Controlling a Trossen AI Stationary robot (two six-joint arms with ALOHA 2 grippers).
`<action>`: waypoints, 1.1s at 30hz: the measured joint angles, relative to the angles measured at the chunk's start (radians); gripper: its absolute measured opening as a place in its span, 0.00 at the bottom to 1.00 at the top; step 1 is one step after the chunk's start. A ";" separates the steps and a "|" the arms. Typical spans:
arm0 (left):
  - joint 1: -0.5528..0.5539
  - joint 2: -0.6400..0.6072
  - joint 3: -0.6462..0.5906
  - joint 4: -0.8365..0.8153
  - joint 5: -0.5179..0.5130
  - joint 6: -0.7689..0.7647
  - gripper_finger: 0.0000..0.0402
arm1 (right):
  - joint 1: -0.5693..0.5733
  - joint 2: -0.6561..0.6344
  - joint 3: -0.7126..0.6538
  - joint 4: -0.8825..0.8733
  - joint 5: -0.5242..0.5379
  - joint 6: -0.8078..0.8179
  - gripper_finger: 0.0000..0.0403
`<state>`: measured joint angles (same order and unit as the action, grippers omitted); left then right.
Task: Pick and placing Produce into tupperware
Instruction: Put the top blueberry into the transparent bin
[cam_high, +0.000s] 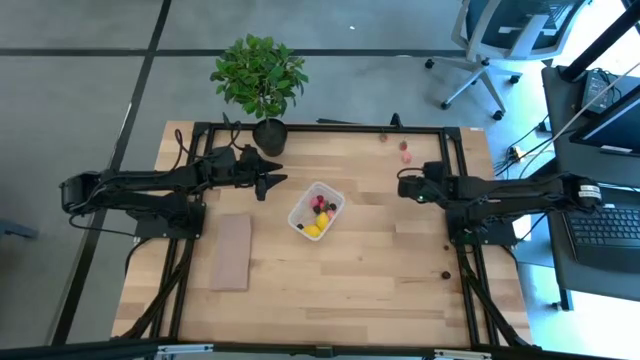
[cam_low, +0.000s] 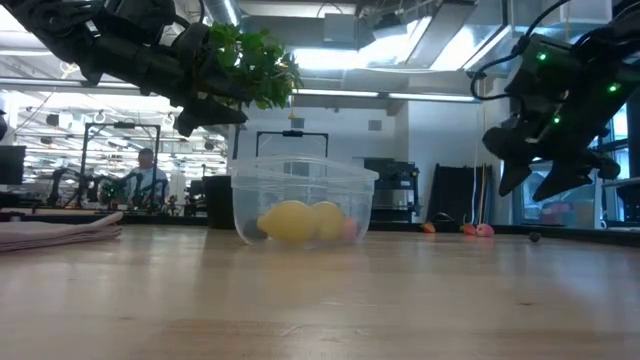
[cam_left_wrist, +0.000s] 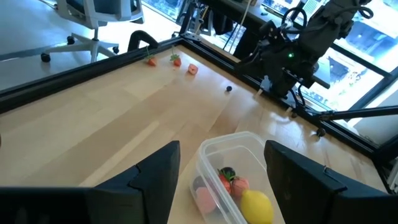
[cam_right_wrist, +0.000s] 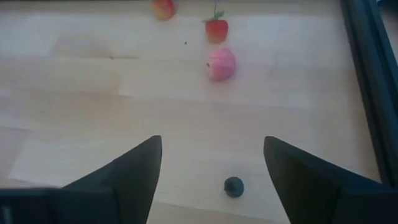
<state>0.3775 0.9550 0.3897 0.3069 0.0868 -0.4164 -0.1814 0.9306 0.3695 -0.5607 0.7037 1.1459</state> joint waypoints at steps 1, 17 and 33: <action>0.000 0.000 0.000 0.000 0.000 0.000 0.56 | 0.000 0.012 0.000 0.002 0.000 0.000 0.69; 0.000 0.000 0.000 -0.012 0.000 0.000 0.56 | 0.001 0.263 0.000 0.058 -0.053 0.070 0.67; 0.000 0.000 0.000 -0.031 0.000 0.008 0.56 | 0.001 0.426 0.005 0.149 -0.107 0.093 0.67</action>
<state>0.3774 0.9550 0.3897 0.2760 0.0872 -0.4088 -0.1807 1.3564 0.3748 -0.4115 0.5963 1.2389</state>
